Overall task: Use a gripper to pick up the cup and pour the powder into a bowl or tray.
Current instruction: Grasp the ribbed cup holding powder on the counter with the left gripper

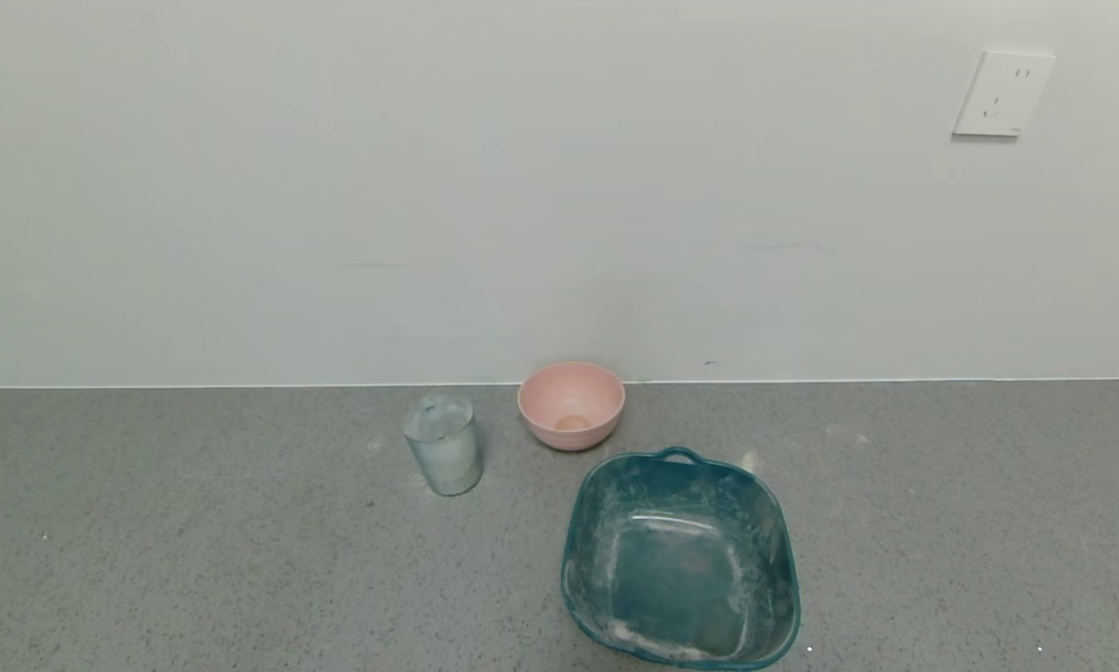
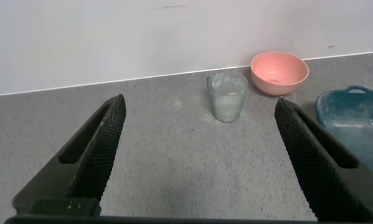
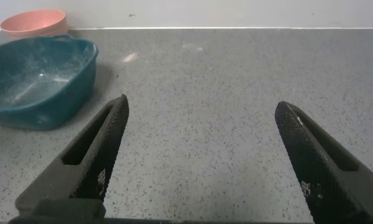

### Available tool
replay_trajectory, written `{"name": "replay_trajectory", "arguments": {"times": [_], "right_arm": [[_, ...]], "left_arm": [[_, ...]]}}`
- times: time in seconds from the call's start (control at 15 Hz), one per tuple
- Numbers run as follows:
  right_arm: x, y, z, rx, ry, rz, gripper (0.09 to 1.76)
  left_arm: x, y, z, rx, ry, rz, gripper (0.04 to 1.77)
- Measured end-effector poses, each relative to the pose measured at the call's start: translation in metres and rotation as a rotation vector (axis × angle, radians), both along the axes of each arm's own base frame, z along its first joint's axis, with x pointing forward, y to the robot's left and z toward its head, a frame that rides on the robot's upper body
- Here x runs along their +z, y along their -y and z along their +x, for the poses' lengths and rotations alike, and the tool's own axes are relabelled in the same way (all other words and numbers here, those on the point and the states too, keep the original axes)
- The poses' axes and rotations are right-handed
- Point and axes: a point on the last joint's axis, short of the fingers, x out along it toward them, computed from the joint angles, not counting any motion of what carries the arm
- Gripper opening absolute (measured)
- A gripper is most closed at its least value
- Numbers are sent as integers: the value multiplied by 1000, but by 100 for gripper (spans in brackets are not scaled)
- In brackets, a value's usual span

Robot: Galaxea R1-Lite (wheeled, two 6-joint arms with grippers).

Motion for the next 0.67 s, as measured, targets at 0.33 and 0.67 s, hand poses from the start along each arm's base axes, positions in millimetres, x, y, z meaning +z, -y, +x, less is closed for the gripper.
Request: {"name": "replay_trajectory", "arguments": {"times": [0.33, 0.67], "right_arm": [[0, 0, 0, 0, 0, 0, 171], [0, 0, 0, 0, 0, 0, 171]], "left_arm": [[0, 0, 0, 0, 0, 0, 172], [13, 1, 23, -14, -23, 4, 172]]}}
